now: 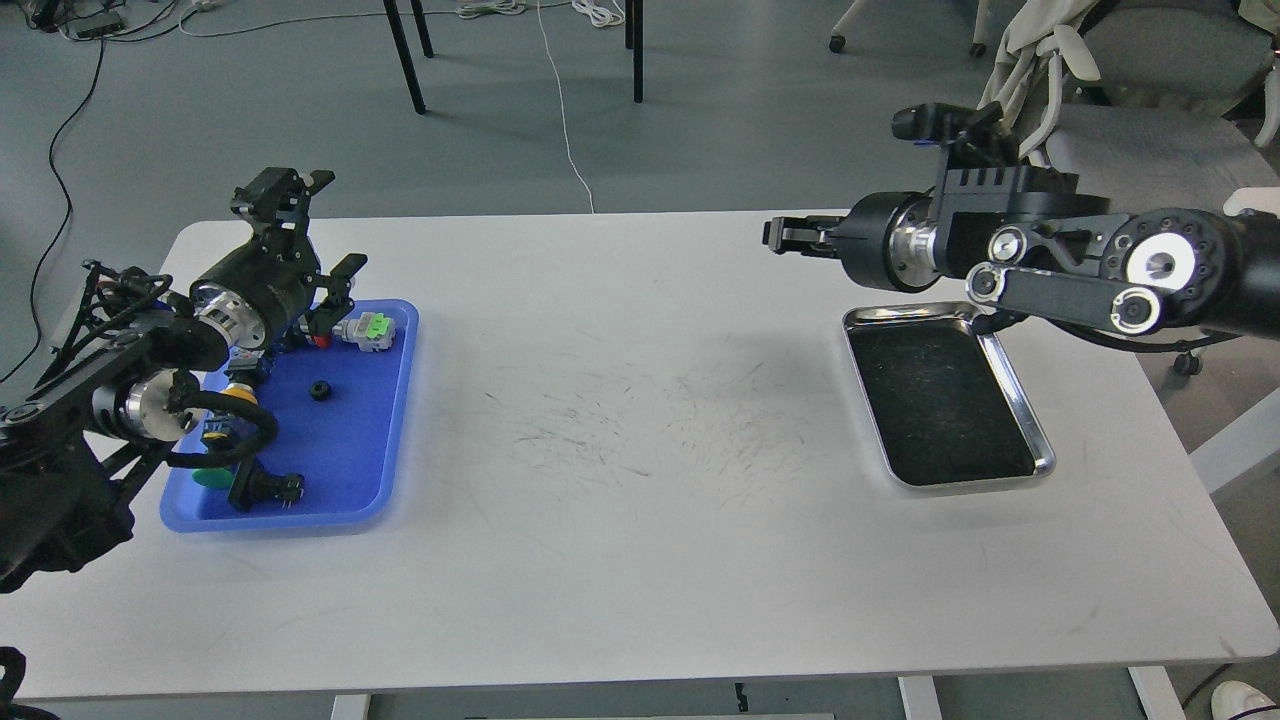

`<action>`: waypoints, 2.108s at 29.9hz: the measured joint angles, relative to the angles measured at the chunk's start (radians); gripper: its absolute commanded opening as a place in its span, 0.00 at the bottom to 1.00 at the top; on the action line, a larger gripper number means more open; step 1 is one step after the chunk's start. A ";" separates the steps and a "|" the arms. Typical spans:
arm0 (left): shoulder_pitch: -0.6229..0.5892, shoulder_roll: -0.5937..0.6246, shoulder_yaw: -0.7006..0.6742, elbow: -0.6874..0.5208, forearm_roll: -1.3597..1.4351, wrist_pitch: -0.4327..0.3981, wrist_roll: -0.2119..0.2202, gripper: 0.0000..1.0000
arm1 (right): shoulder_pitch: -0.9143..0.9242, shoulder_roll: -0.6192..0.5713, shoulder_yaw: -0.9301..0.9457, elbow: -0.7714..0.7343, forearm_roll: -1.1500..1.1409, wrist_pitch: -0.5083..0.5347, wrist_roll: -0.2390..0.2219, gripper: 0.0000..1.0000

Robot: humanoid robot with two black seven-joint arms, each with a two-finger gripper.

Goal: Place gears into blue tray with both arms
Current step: 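Carry the black part to the table center and set it down, then withdraw the right gripper and reach the left gripper toward the part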

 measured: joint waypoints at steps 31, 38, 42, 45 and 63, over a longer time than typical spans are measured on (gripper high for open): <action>-0.002 0.056 0.000 -0.003 -0.002 -0.004 -0.010 0.98 | -0.255 0.276 0.073 -0.119 0.119 -0.052 -0.004 0.02; -0.002 0.052 0.001 -0.007 -0.002 0.000 -0.014 0.98 | -0.301 0.275 0.072 -0.127 0.115 -0.052 -0.005 0.07; -0.001 0.054 0.001 -0.008 -0.002 -0.001 -0.015 0.98 | -0.310 0.275 0.072 -0.127 0.115 -0.052 -0.003 0.24; 0.000 0.055 -0.001 -0.008 -0.002 -0.002 -0.016 0.98 | -0.318 0.275 0.072 -0.127 0.115 -0.053 -0.003 0.30; 0.000 0.052 0.000 -0.008 -0.002 -0.001 -0.023 0.98 | -0.326 0.275 0.111 -0.179 0.124 -0.068 0.002 0.84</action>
